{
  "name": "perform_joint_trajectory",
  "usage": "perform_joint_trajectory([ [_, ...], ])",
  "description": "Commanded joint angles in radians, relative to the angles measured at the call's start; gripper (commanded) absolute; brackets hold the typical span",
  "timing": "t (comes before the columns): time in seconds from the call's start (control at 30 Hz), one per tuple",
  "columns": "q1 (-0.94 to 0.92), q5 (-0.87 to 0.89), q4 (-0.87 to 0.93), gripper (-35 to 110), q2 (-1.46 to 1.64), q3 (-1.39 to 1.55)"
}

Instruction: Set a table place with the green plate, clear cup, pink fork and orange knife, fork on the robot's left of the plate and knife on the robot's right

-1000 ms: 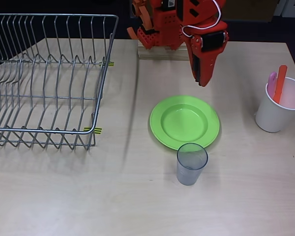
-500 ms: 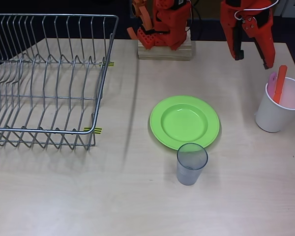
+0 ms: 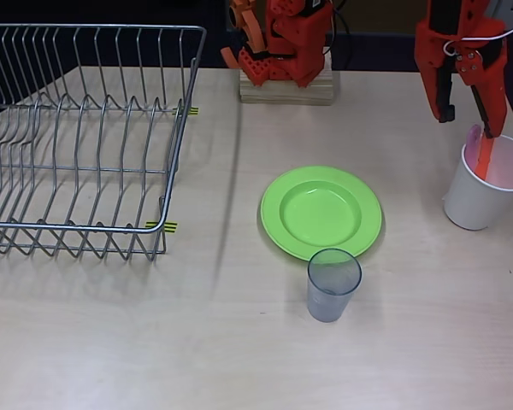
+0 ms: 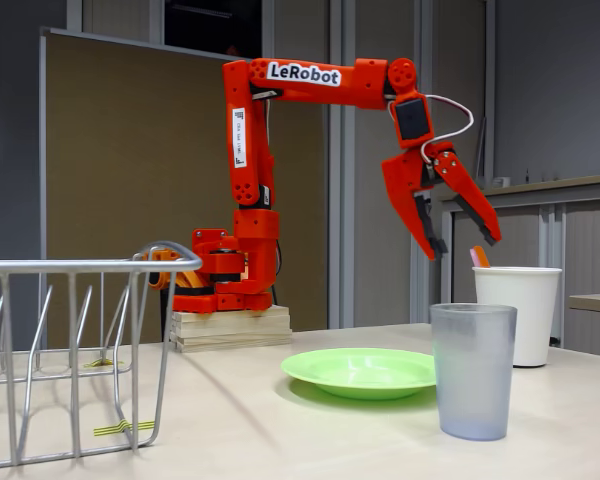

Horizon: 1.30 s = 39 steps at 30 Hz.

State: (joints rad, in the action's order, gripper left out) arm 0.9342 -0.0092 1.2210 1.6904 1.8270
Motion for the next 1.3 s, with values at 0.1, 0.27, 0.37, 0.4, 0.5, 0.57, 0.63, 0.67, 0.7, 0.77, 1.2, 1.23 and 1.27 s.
perform_joint_trajectory([
  [0.1, 0.018, 0.009, -0.037, 27, -0.023, -0.037],
  [0.27, 0.028, 0.029, -0.057, 22, -0.034, -0.037],
  [0.37, 0.035, 0.032, -0.061, 20, -0.040, -0.035],
  [0.4, 0.038, 0.035, -0.061, 19, -0.041, -0.034],
  [0.5, 0.048, 0.041, -0.067, 16, -0.043, -0.028],
  [0.57, 0.049, 0.041, -0.080, 10, -0.043, -0.026],
  [0.63, 0.049, 0.038, -0.098, 5, -0.041, -0.026],
  [0.67, 0.048, 0.034, -0.106, 3, -0.041, -0.026],
  [0.7, 0.046, 0.031, -0.112, 0, -0.040, -0.026],
  [0.77, 0.044, 0.034, -0.112, 0, -0.038, -0.026],
  [1.2, 0.017, 0.014, -0.095, 0, -0.028, -0.087],
  [1.23, 0.014, 0.015, -0.086, 0, -0.026, -0.097],
  [1.27, 0.012, 0.012, -0.077, 0, -0.023, -0.109],
])
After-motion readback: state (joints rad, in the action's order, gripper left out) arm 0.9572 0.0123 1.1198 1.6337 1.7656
